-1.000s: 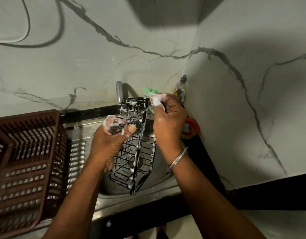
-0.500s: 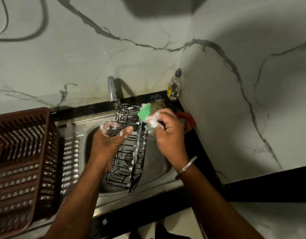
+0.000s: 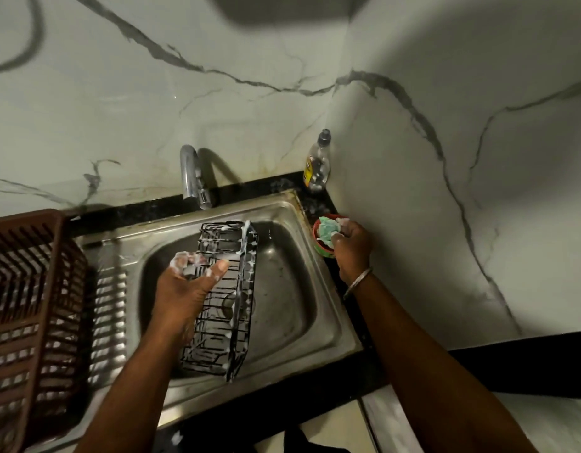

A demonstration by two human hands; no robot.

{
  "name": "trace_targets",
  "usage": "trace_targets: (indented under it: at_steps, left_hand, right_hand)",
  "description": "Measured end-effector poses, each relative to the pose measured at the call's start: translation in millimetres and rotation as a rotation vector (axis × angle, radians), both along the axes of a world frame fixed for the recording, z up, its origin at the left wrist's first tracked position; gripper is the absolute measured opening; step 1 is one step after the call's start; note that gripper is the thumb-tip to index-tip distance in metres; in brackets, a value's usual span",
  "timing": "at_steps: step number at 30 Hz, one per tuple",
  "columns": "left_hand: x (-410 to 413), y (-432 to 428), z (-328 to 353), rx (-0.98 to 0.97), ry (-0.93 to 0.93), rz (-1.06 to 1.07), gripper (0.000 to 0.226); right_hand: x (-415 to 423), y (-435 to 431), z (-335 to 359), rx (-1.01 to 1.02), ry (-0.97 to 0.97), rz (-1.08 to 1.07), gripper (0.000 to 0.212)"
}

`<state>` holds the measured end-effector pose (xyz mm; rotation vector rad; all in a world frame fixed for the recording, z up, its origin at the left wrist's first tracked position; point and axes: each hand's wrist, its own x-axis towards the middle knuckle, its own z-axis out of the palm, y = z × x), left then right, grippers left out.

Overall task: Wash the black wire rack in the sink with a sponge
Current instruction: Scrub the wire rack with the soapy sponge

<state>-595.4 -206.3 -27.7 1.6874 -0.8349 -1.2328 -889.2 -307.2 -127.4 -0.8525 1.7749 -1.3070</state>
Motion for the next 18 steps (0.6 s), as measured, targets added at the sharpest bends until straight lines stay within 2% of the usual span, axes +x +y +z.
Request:
trace_targets:
  at_steps: [5, 9, 12, 16, 18]
  left_hand:
    - [-1, -11, -8, 0.032, 0.004, 0.02, 0.06]
    - [-7, -21, -7, 0.017, 0.049, 0.038, 0.058]
    - [-13, -28, -9, 0.03, 0.069, 0.035, 0.047]
    - [-20, -37, -7, 0.039, 0.032, 0.002, 0.063]
    - [-25, -41, -7, 0.041, 0.026, -0.01, 0.063]
  right_hand:
    - [-1, -19, -8, 0.05, 0.102, 0.014, 0.045]
    - [0, -20, -15, 0.055, 0.106, -0.003, 0.04]
    - [2, -18, -17, 0.03, 0.095, -0.006, 0.038]
    - [0, -19, -14, 0.053, 0.228, 0.021, 0.032]
    - [3, -16, -10, 0.031, 0.303, 0.044, 0.032]
